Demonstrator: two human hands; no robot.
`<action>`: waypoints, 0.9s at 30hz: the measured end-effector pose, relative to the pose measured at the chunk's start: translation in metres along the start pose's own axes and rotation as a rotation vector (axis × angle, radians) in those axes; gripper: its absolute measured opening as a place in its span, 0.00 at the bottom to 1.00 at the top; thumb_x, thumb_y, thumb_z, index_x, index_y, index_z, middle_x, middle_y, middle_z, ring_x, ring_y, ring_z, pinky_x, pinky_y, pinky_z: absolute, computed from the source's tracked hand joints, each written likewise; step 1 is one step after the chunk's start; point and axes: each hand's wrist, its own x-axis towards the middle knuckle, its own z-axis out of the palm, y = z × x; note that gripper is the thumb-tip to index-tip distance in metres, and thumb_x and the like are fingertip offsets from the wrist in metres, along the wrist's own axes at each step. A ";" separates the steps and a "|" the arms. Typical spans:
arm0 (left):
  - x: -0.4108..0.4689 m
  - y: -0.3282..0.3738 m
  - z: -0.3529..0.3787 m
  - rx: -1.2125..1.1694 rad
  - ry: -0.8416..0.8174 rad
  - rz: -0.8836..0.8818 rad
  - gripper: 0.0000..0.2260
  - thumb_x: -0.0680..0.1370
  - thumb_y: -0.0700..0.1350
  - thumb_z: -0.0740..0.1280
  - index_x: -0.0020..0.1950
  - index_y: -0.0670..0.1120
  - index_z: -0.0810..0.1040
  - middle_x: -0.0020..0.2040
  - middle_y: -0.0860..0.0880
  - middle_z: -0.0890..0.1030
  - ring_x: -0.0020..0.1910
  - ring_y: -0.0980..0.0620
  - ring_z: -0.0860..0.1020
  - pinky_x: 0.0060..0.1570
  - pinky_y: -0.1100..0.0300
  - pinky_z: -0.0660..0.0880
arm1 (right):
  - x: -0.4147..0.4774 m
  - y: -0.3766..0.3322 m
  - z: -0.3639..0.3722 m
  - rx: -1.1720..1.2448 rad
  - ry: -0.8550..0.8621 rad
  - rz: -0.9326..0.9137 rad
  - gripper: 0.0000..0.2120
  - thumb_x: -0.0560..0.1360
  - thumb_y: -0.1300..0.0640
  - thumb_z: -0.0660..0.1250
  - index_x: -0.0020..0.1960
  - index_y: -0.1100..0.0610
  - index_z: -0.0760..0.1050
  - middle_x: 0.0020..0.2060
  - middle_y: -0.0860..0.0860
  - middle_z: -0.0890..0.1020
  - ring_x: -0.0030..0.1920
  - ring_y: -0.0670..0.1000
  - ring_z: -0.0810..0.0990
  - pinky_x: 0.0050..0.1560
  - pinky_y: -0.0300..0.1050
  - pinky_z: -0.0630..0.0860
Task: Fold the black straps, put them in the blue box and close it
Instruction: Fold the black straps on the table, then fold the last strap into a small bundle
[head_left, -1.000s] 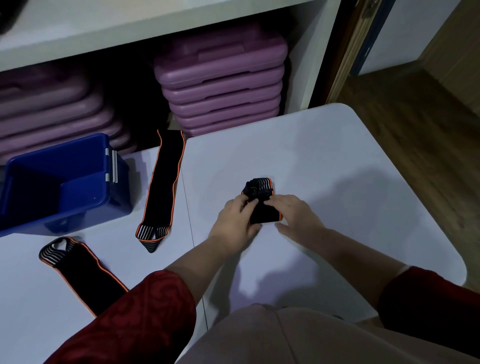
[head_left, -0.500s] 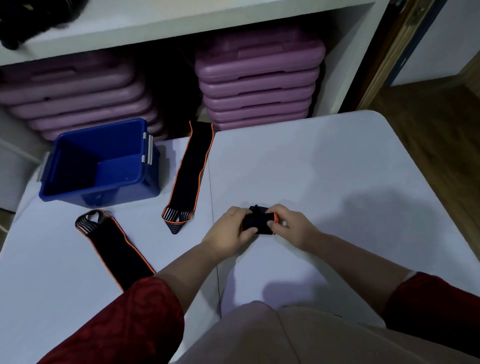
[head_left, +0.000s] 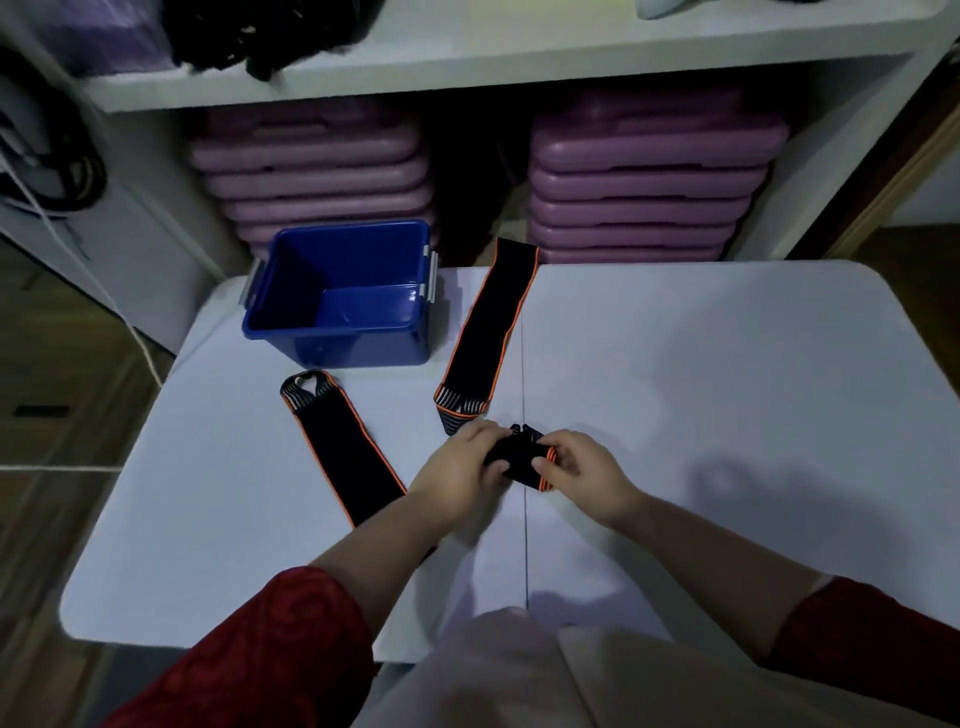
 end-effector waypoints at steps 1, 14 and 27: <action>-0.007 -0.008 -0.008 -0.008 0.006 -0.016 0.20 0.76 0.45 0.67 0.68 0.46 0.71 0.66 0.47 0.72 0.63 0.49 0.73 0.66 0.56 0.68 | 0.001 -0.009 0.009 -0.012 0.013 -0.012 0.13 0.70 0.40 0.63 0.52 0.43 0.76 0.44 0.44 0.77 0.46 0.46 0.78 0.53 0.50 0.76; -0.055 -0.097 -0.110 -0.042 0.104 -0.037 0.23 0.76 0.46 0.69 0.70 0.46 0.69 0.65 0.46 0.75 0.66 0.50 0.71 0.65 0.68 0.61 | 0.019 -0.121 0.105 0.384 -0.016 0.053 0.17 0.68 0.58 0.75 0.55 0.53 0.77 0.45 0.56 0.85 0.44 0.52 0.85 0.49 0.50 0.80; -0.059 -0.205 -0.137 0.614 -0.354 -0.111 0.31 0.79 0.60 0.51 0.78 0.49 0.48 0.79 0.49 0.50 0.78 0.47 0.46 0.75 0.47 0.48 | 0.080 -0.173 0.136 -0.300 0.288 -0.187 0.20 0.71 0.58 0.71 0.63 0.57 0.75 0.53 0.54 0.78 0.53 0.53 0.76 0.56 0.45 0.72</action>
